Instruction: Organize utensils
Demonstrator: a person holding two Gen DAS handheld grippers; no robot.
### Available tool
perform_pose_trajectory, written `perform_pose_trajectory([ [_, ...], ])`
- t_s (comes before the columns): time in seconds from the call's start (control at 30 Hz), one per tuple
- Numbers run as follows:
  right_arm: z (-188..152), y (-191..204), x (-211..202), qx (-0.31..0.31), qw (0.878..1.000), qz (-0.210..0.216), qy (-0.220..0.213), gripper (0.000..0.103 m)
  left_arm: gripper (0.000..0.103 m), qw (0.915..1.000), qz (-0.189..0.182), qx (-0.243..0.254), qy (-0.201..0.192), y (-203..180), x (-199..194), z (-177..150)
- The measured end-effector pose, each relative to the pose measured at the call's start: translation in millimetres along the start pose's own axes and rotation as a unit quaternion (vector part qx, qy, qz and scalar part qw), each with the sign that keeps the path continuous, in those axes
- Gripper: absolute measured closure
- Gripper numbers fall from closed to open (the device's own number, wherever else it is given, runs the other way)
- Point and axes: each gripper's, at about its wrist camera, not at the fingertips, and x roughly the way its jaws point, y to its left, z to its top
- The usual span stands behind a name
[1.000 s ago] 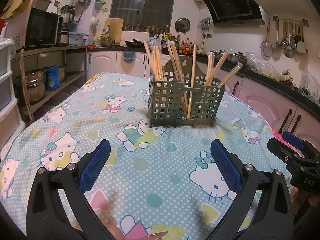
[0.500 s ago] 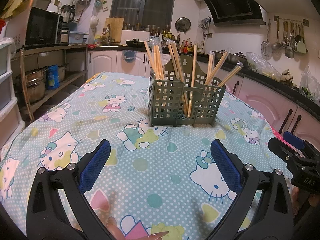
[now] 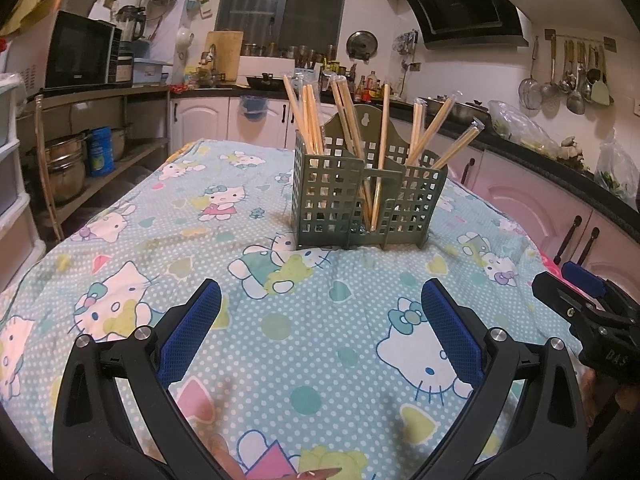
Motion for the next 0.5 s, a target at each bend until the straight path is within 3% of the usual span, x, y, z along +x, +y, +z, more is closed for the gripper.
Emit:
perform_pose_trajectory([
  [0.07,0,-3,2,0.007,1.0,-0.002,0.004,0.006,0.011,0.9998,0.016,-0.006,0.004,1,2,0],
  [0.27,6,-19,8,0.032,0.999,-0.021,0.024,0.006,0.011,0.9993,0.017,-0.032,0.013,11,4,2],
  [0.37,14,-40,19,0.035,0.996,-0.06,0.052,0.006,0.011,0.9975,0.029,-0.051,0.039,30,11,7],
  [0.5,21,-86,50,0.044,0.982,-0.132,0.126,0.006,0.011,0.9897,0.097,-0.076,0.073,72,24,19],
])
